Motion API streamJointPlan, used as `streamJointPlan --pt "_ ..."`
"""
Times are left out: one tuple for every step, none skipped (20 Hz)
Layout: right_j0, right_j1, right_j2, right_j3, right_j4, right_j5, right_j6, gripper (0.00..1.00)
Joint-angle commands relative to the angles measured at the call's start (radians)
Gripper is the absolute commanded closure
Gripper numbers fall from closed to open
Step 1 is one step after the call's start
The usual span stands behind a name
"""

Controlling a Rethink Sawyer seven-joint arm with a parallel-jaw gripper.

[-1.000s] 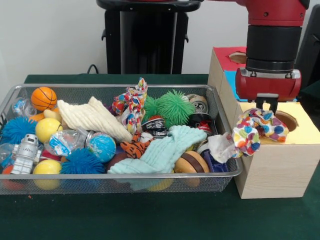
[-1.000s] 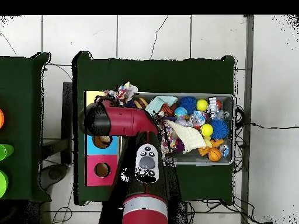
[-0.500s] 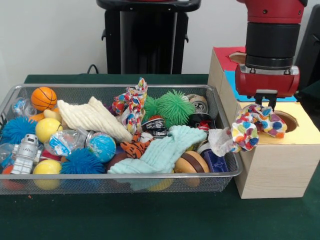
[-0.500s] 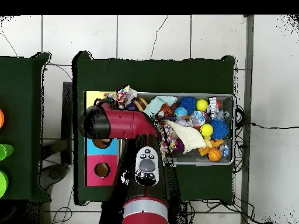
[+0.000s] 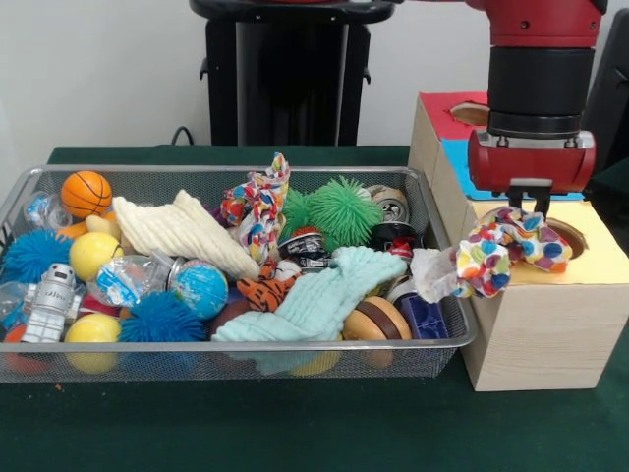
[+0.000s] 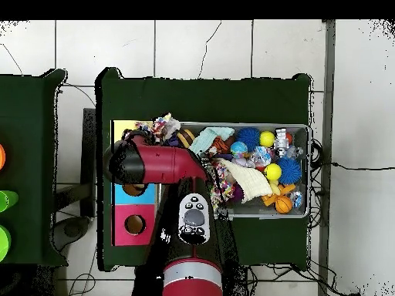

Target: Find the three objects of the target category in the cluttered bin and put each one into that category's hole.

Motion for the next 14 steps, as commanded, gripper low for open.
streamJointPlan --pt "0.026 0.149 0.131 0.141 0.028 0.038 0.17 1.0" --pt "0.03 0.149 0.125 0.139 0.03 0.054 0.168 1.0" --pt "0.028 0.149 0.129 0.144 0.036 0.053 0.172 1.0" --pt "0.028 0.149 0.129 0.144 0.04 0.06 0.171 1.0" --pt "0.035 0.153 0.12 0.138 0.039 0.07 0.168 1.0" --pt "0.042 0.156 0.11 0.131 0.039 0.08 0.165 1.0" --pt "0.044 0.163 0.106 0.128 0.04 0.075 0.165 1.0" --pt "0.046 0.169 0.101 0.125 0.041 0.07 0.165 1.0" --pt "0.047 0.174 0.1 0.123 0.044 0.064 0.165 1.0" --pt "0.045 0.174 0.103 0.123 0.045 0.064 0.161 1.0" --pt "0.037 0.17 0.115 0.13 0.05 0.061 0.159 1.0" --pt "0.039 0.165 0.115 0.13 0.057 0.079 0.159 1.0" --pt "0.041 0.16 0.114 0.129 0.064 0.098 0.16 1.0" --pt "0.046 0.157 0.111 0.13 0.069 0.11 0.164 1.0"
